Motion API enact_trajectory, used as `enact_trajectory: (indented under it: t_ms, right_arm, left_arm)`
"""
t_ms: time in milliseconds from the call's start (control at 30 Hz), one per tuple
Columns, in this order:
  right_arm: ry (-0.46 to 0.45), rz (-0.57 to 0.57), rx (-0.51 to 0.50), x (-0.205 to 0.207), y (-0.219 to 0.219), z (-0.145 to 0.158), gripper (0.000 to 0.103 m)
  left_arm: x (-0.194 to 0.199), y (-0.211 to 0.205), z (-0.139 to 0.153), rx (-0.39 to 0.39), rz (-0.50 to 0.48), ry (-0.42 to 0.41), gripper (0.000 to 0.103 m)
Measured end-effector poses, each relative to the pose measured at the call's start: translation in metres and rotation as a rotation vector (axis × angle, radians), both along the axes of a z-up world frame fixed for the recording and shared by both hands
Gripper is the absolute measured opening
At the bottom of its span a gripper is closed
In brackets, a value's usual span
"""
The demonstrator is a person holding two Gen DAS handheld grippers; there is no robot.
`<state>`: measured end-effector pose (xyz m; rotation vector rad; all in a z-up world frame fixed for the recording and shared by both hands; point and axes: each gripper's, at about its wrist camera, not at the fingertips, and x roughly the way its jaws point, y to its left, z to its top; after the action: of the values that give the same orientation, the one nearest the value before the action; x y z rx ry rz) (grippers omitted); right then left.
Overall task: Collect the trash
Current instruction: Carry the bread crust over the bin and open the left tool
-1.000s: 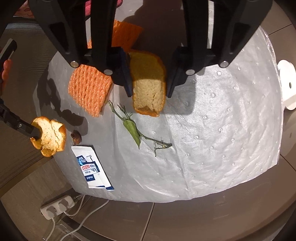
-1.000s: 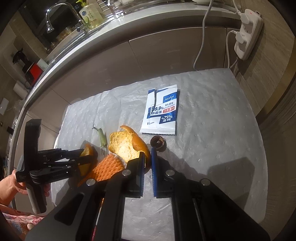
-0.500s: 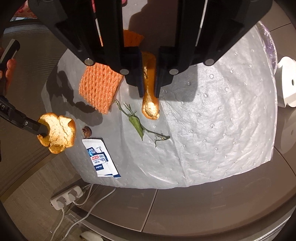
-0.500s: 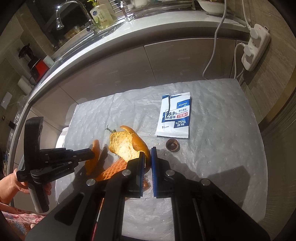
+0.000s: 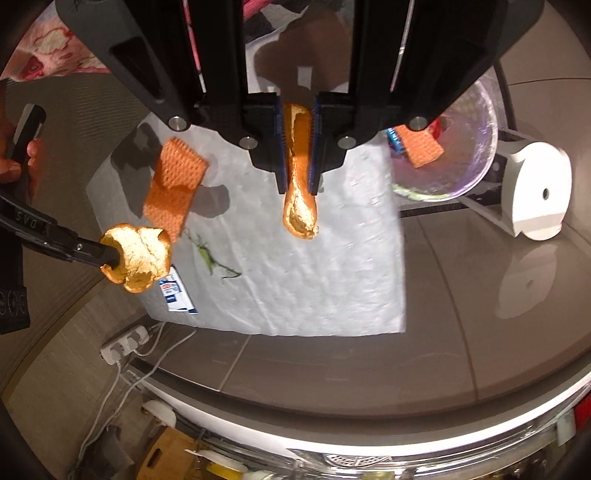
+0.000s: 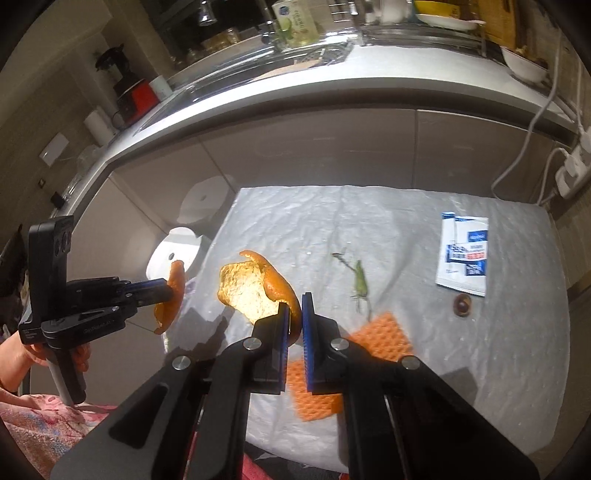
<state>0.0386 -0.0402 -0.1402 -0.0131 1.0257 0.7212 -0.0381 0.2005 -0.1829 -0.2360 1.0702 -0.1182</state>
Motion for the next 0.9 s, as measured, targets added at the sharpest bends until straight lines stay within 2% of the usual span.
enact_trajectory:
  t_ms: [233, 533, 700, 833, 900]
  right_arm:
    - [-0.008, 0.078, 0.018, -0.035, 0.069, 0.015, 0.007]
    - [-0.029, 0.097, -0.018, -0.068, 0.118, 0.033, 0.008]
    - [-0.045, 0.088, -0.039, -0.074, 0.128, 0.039, 0.008]
    - [-0.044, 0.081, -0.051, -0.076, 0.134, 0.039, 0.007]
    - [-0.039, 0.081, -0.056, -0.076, 0.136, 0.037, 0.008]
  left_arm:
    - [-0.035, 0.069, -0.034, 0.036, 0.065, 0.064, 0.01]
    - [-0.028, 0.112, -0.129, 0.065, 0.049, 0.245, 0.012]
    - [-0.025, 0.119, -0.165, 0.074, 0.038, 0.332, 0.022]
    - [-0.026, 0.121, -0.167, 0.065, 0.035, 0.324, 0.033]
    - [-0.027, 0.12, -0.164, 0.072, 0.03, 0.308, 0.042]
